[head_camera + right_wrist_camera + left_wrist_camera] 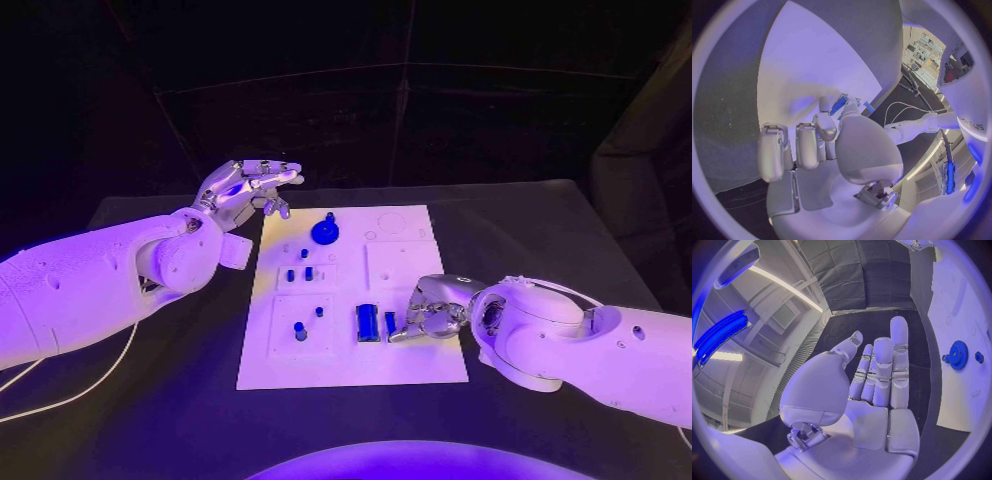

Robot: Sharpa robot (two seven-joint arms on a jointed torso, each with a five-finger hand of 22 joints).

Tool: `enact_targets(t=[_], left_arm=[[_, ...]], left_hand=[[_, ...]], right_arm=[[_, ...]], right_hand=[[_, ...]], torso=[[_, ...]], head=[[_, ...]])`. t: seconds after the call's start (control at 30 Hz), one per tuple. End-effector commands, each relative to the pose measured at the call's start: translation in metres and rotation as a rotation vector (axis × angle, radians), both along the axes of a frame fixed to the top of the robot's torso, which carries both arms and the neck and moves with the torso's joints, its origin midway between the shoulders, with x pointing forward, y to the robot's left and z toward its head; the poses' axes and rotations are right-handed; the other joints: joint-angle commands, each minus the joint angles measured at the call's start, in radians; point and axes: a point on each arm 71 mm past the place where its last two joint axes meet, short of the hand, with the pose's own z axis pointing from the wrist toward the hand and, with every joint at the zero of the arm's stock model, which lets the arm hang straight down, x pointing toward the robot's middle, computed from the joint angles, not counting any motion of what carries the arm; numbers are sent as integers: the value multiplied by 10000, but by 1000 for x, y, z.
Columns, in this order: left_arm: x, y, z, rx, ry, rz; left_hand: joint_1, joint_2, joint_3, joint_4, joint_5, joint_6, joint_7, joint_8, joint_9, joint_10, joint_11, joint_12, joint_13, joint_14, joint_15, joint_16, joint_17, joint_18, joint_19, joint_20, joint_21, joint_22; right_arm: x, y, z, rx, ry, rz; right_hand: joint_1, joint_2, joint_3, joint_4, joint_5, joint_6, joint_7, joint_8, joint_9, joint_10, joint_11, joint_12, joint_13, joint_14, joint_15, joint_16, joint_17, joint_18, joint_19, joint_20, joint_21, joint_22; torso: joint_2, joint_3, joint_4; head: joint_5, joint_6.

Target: Assemble the parts on the task board

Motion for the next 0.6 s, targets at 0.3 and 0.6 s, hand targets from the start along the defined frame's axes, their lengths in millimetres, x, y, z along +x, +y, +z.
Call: enact_targets(t=[0.3,0.6], left_arm=[[0,-1,1,-57,-14,-119],[0,0,1,-40,-19,-76]], left_hand=[[-23,88,-68,15,-14,-47,5,14,12,-70,-16,54,14,-65,0,37,-10,47,63,35,-40,-15],[-23,88,-68,15,-14,-47,5,14,12,-70,-16,54,14,-65,0,37,-10,47,63,35,-40,-15]], right_arm=[[5,1,-1,-192,-169,-283],[1,-11,7,1857,65,-761]], right_hand=[[213,88,24,-121,188,-98,-17,78,45,11,21,-15,14,534,-71,-43,-1,-105,567,-50,-29,2036],[353,-480,-424,-109,949,-1040,344,-369,-49,-1057,331,-2360,-1454,142,173,-1280,-1484,242,-376,141,-1126,946]], torso=[[-4,6,3],[-52,-7,-10]], head=[[67,-40],[35,34]])
